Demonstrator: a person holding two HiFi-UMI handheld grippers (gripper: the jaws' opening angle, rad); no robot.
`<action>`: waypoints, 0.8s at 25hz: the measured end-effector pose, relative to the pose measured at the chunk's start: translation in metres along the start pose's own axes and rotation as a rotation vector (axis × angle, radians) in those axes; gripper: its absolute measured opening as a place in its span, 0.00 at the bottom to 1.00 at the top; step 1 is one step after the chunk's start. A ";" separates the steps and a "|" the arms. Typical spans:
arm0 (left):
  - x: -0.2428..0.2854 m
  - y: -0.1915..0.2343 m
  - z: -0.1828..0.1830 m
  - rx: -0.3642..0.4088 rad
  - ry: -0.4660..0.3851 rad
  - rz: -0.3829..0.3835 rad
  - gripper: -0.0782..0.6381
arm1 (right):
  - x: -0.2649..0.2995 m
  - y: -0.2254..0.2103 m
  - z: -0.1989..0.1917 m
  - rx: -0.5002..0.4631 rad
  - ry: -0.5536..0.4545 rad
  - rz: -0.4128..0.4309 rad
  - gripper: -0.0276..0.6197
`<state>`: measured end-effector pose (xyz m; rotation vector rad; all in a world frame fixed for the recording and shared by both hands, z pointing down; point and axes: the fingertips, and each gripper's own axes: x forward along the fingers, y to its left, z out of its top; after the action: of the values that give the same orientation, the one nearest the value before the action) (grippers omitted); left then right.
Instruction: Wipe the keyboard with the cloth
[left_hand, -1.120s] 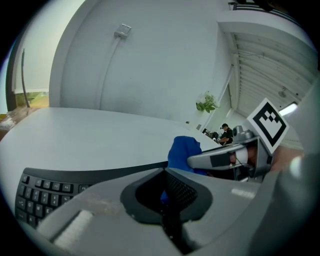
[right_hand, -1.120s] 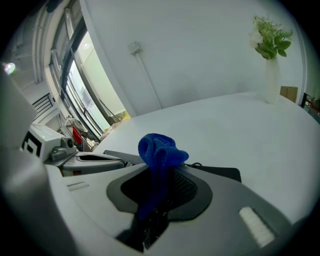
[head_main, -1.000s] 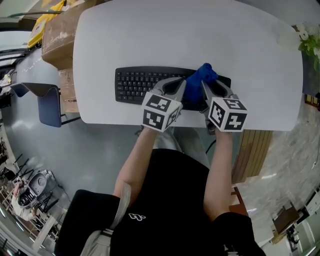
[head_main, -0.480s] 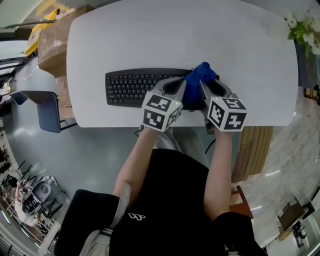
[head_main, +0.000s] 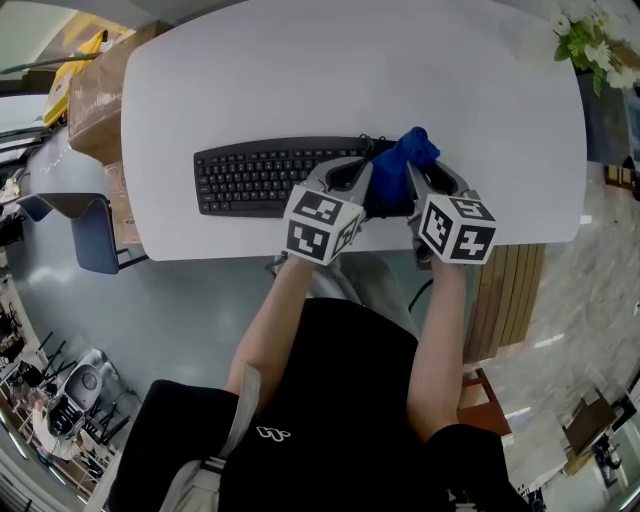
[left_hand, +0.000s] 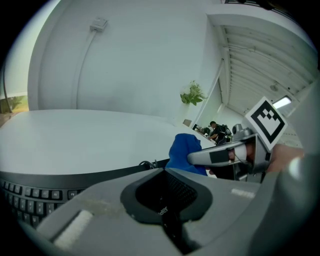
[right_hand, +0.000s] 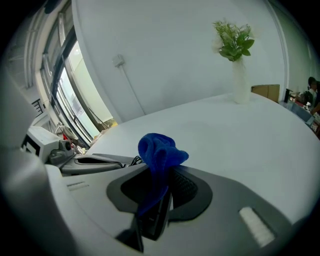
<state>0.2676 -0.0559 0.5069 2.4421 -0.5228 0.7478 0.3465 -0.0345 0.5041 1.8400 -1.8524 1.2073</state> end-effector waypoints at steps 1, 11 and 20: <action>0.002 -0.003 0.000 0.002 0.001 -0.004 0.11 | -0.002 -0.004 0.000 0.003 -0.003 -0.008 0.19; 0.016 -0.026 0.004 0.029 0.004 -0.041 0.11 | -0.028 -0.040 0.005 0.032 -0.054 -0.107 0.19; -0.008 -0.033 0.018 0.047 -0.050 -0.045 0.11 | -0.063 -0.016 0.044 -0.034 -0.146 -0.110 0.19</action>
<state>0.2855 -0.0388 0.4771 2.5137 -0.4731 0.6893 0.3872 -0.0186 0.4387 2.0314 -1.8058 1.0232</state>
